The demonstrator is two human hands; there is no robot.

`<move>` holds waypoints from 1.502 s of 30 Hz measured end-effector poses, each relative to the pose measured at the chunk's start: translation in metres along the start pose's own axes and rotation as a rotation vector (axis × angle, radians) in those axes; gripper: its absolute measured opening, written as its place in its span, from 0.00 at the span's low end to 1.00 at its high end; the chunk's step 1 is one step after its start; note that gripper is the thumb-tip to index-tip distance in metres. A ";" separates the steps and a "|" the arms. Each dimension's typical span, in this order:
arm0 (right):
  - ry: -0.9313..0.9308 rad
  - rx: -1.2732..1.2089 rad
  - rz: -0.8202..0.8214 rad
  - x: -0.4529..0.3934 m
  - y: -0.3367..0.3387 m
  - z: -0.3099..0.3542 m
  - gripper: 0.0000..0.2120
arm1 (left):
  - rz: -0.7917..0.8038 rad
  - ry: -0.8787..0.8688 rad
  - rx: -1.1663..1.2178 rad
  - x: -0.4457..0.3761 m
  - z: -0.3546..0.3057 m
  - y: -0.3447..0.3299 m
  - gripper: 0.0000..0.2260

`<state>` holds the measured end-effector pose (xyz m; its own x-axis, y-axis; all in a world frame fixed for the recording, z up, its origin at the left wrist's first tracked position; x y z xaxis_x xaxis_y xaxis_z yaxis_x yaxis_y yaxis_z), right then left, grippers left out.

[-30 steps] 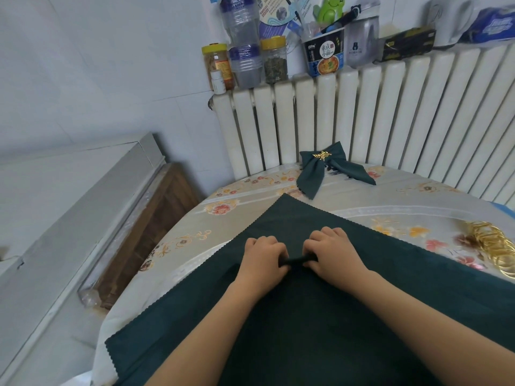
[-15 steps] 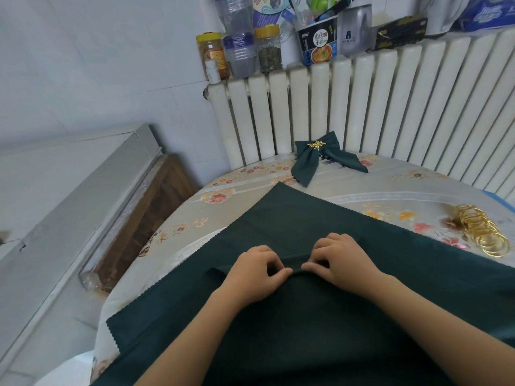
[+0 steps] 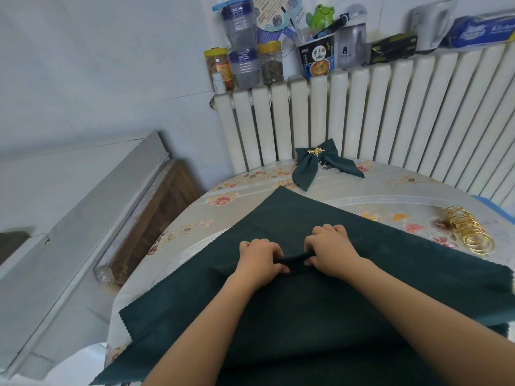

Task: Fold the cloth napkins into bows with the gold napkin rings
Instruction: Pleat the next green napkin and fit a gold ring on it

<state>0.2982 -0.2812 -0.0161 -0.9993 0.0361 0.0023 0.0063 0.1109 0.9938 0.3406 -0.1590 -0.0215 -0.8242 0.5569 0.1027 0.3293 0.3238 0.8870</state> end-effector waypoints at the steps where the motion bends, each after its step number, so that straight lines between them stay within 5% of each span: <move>1: 0.006 0.010 -0.042 0.003 0.004 0.002 0.13 | -0.025 -0.036 -0.020 0.002 -0.003 0.003 0.13; 6: 0.040 -0.016 -0.200 0.028 0.017 0.005 0.09 | -0.166 -0.198 0.045 0.027 -0.013 0.012 0.07; 14: 0.106 -0.128 -0.068 0.059 0.001 0.007 0.13 | -0.032 -0.235 0.068 0.061 -0.005 -0.006 0.10; 20: 0.021 -0.253 -0.028 0.060 -0.005 -0.002 0.17 | -0.012 -0.018 0.378 0.065 0.010 -0.006 0.09; 23: -0.028 -0.259 -0.063 0.059 -0.009 -0.003 0.10 | -0.066 0.040 0.357 0.061 0.014 -0.007 0.07; 29: -0.081 -0.186 -0.011 0.051 -0.014 -0.005 0.18 | 0.000 0.147 0.219 0.049 0.017 -0.007 0.18; 32: -0.025 -0.112 -0.091 0.052 -0.003 0.003 0.13 | 0.038 0.099 0.123 0.050 0.005 -0.006 0.14; 37: 0.032 -0.096 -0.376 0.076 0.013 0.008 0.18 | -0.185 -0.120 0.091 0.072 -0.012 0.001 0.09; 41: 0.109 -0.166 -0.237 0.094 0.010 0.012 0.09 | -0.218 -0.223 0.128 0.097 -0.013 -0.006 0.06; 45: 0.144 -0.198 -0.080 0.109 -0.004 0.012 0.16 | -0.171 -0.228 0.097 0.116 -0.012 -0.015 0.17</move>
<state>0.1896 -0.2660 -0.0209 -0.9913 -0.1081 -0.0753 -0.0658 -0.0895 0.9938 0.2342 -0.1081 -0.0173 -0.7506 0.6416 -0.1578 0.2462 0.4932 0.8344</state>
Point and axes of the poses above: each hand's wrist, its own x-axis away from the middle knuckle, its own y-axis out of the back of the hand, z = x × y, the point moved 8 cm from there along -x, towards the middle knuckle, and after that the axes turned 12 degrees about x, right-handed, at the moved point
